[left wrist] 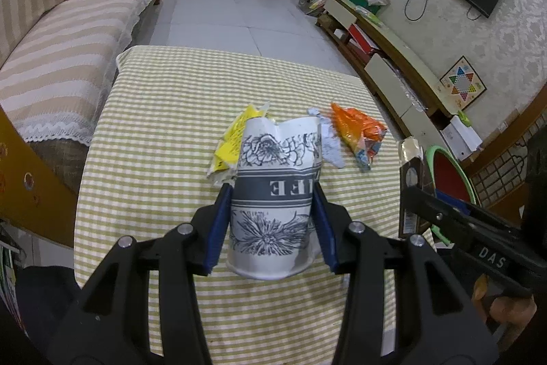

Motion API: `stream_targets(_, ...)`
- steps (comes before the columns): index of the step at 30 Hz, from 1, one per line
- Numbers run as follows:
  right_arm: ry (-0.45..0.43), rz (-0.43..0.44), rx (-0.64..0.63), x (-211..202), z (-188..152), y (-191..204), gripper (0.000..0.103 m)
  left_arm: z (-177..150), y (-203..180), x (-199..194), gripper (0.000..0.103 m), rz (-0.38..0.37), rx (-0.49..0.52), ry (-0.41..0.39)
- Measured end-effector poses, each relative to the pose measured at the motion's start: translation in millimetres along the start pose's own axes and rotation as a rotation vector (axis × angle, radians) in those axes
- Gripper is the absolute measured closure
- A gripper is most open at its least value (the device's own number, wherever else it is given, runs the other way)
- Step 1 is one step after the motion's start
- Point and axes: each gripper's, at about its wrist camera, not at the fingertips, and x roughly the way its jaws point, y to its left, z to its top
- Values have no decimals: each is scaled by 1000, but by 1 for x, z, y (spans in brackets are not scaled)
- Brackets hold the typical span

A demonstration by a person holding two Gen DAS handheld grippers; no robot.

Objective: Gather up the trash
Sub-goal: 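Carry the paper cup and cigarette box over the green-rimmed bin with both tools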

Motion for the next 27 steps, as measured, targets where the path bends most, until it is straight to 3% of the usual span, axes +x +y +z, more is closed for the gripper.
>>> stream_targets(27,-97,-31,110,-31,-2,-47,56,9,-60,4,59,-39,117,8)
